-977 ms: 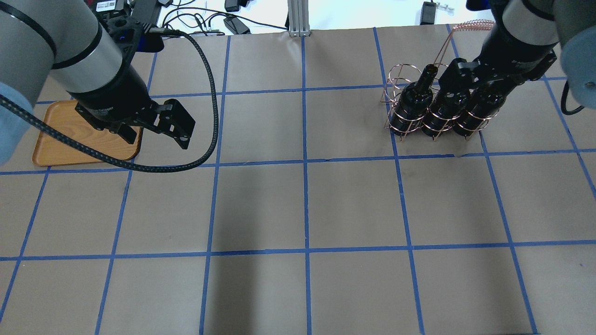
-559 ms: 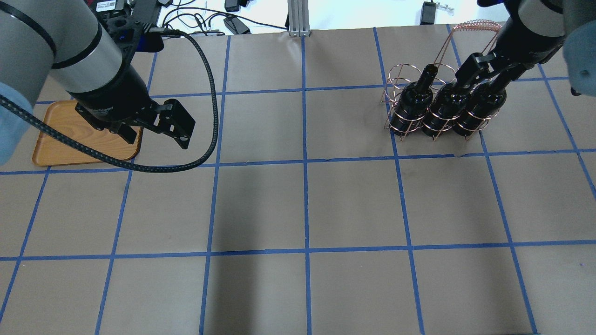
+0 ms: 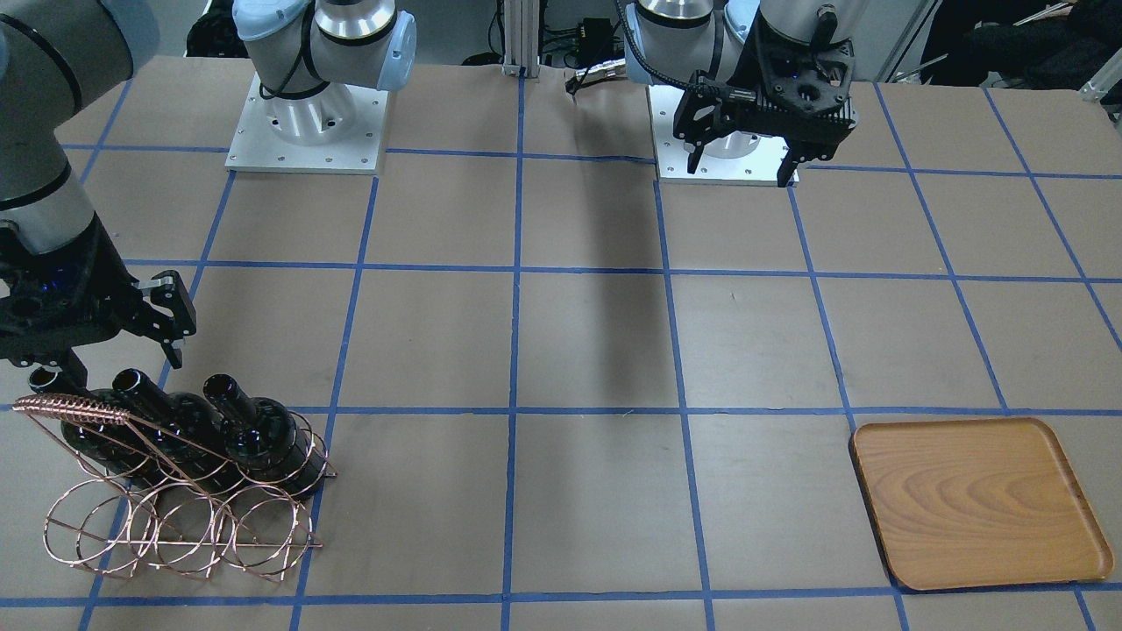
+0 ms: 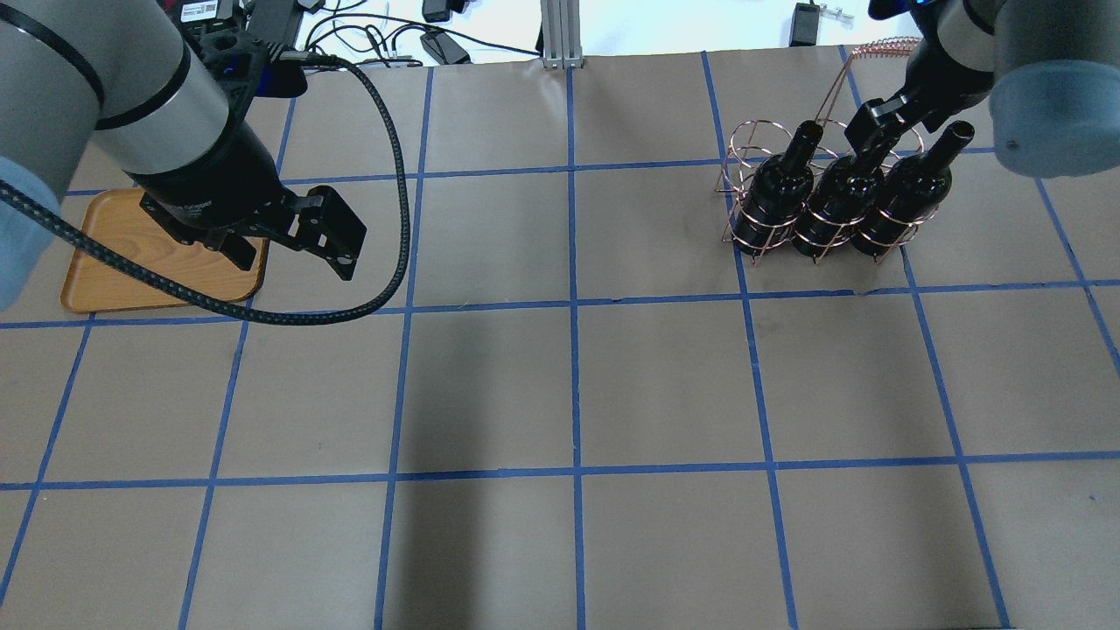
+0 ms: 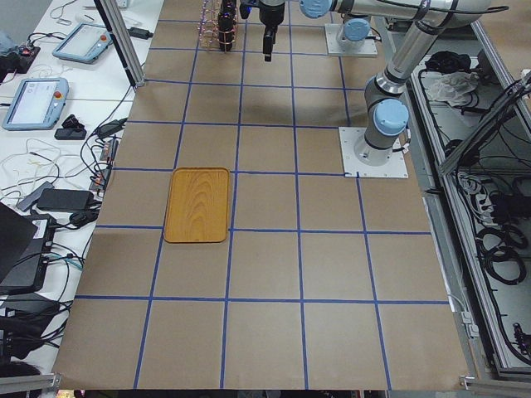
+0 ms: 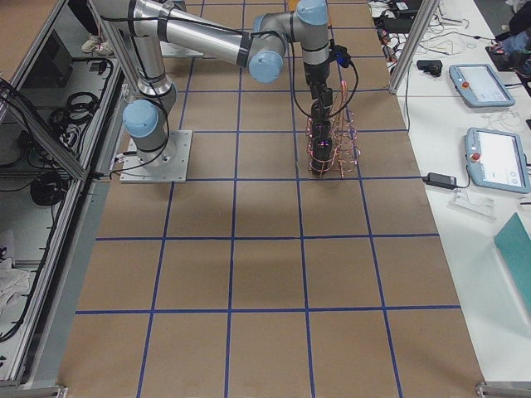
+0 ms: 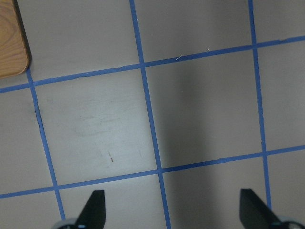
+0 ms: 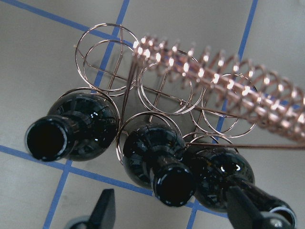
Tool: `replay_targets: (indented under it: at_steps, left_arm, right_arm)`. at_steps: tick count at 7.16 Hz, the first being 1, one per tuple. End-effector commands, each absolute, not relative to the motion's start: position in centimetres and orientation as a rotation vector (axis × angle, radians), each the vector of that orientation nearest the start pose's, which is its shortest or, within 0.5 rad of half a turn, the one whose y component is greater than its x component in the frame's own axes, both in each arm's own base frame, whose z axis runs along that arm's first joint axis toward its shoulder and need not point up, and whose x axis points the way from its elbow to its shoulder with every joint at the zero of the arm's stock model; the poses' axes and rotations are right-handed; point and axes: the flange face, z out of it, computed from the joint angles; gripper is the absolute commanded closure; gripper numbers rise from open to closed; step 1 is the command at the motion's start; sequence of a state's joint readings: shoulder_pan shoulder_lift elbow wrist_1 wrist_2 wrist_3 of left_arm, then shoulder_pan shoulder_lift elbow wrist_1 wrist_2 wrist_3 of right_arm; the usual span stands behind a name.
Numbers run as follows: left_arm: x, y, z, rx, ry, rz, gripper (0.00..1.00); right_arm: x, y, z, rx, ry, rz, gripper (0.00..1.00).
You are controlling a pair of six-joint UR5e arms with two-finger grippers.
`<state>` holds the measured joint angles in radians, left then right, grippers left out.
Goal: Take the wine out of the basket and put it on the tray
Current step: 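Move the right gripper over the rack toward the middle bottle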
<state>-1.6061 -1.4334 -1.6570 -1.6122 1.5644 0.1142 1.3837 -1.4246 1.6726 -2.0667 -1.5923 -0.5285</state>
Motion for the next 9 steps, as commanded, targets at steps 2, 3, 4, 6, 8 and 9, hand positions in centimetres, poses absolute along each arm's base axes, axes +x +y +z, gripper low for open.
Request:
replay_targets:
  at_steps: [2,3,4,6,8,9]
  left_arm:
    - [-14.9,-42.8,50.0,0.227,3.143,-0.001,0.00]
    - [-14.9,-42.8,50.1,0.234,3.141,-0.003,0.00]
    - [-14.9,-42.8,50.1,0.234,3.140,-0.003,0.00]
    - [-14.9,-42.7,50.1,0.232,3.141,-0.003,0.00]
    - [-14.9,-42.8,50.0,0.232,3.141,-0.003,0.00]
    - [-14.9,-42.7,49.9,0.234,3.142,-0.001,0.00]
  right_arm:
    - [2.2,-59.1,39.8,-0.348,3.193,-0.366,0.12]
    - [2.1,-59.4,39.4,-0.235,3.193,-0.359,0.12]
    - [2.2,-59.5,39.3,-0.189,3.186,-0.359,0.08]
    - [2.5,-59.7,38.7,-0.194,3.153,-0.347,0.08]
    - [2.4,-59.8,38.1,-0.192,3.147,-0.322,0.01]
    - [2.3,-59.8,38.2,-0.187,3.148,-0.324,0.02]
